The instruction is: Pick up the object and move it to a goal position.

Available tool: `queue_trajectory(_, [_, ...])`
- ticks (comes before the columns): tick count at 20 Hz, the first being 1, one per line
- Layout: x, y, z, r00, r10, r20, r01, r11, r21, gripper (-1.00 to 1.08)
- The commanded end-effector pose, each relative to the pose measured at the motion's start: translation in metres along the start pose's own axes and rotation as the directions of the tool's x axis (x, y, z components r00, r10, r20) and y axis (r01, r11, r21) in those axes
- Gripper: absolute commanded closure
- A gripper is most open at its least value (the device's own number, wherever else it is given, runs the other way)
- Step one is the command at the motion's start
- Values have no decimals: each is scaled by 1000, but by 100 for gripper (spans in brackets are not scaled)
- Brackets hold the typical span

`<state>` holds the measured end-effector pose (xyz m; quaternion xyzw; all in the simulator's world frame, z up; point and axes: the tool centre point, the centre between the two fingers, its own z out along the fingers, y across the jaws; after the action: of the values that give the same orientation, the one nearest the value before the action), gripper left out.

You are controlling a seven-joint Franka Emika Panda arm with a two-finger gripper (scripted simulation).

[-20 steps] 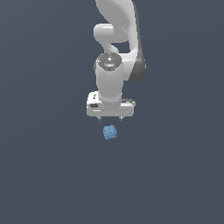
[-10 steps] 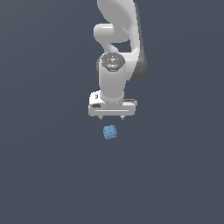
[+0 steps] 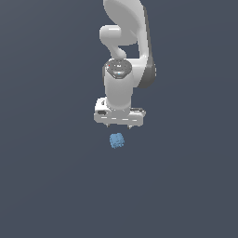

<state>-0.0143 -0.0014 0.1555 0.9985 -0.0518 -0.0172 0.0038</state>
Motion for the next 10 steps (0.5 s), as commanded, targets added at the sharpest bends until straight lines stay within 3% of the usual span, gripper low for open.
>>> queue_trajectory(1, [0, 0, 3, 999, 49, 0, -49, 999, 2, -92])
queue_trajectory(10, [3, 0, 17, 957, 289, -1, -289, 957, 11, -92])
